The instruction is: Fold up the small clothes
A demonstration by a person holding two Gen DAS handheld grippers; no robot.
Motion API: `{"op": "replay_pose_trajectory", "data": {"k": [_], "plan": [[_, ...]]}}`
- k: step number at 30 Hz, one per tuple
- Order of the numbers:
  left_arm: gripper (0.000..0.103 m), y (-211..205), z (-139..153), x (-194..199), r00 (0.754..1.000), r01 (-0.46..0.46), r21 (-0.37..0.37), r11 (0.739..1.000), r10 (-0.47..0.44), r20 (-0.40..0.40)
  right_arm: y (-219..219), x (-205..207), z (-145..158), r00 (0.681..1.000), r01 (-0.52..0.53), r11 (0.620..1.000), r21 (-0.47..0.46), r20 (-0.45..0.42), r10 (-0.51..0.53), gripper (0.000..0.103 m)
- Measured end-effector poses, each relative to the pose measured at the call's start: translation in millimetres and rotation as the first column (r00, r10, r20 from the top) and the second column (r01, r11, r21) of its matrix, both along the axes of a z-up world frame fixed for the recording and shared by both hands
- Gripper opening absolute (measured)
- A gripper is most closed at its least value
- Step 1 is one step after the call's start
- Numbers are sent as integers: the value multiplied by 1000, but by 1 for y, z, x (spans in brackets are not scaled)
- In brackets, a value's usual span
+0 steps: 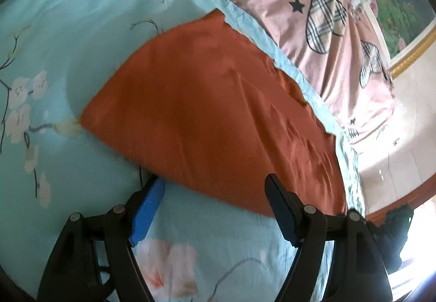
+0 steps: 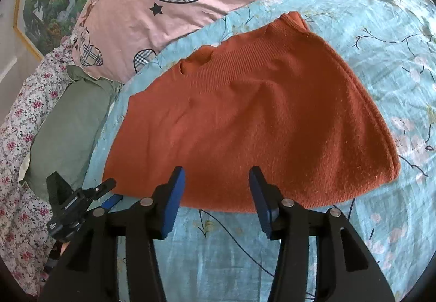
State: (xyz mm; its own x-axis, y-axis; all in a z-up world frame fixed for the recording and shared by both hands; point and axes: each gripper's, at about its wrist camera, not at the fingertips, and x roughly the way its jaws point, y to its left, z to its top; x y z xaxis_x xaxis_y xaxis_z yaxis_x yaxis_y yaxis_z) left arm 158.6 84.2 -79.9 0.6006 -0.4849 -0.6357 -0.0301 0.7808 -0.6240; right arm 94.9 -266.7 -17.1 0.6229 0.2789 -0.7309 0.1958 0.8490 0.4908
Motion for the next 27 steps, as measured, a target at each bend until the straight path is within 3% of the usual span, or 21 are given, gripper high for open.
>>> {"op": "replay_pose_trajectory", "data": {"k": [6,12,13,14,19,22,24,27], "plan": [[69,16,-3,28,996,-86,-28,996,86,-11,-4,3,-3,1000,10,1000,19,-15,-10,51],[41,25,-1,48,990,-144,10,990,144,-12,-9,12,0,1000,3,1000,29,-17,-3,51],[26,24,1,50,991,-134,21,991,135,-9,-10,14,0,1000,1,1000,30,-17,0,51],[13,22,4,53,993,-115,30,993,115,-3,-12,16,1,1000,0,1000,30,-18,1,51],[8,-6,50,46,991,-52,137,989,34,128,-28,26,9,1000,2,1000,29,-15,-2,51],[8,-48,84,38,971,24,211,977,-73,228,-41,37,13,1000,-8,998,62,-16,9,51],[8,-81,98,33,951,84,260,962,-156,269,-47,43,13,1000,-18,995,98,-16,20,51],[8,-144,98,28,915,179,365,914,-291,280,-54,60,10,999,-36,984,175,-24,41,51]]}}
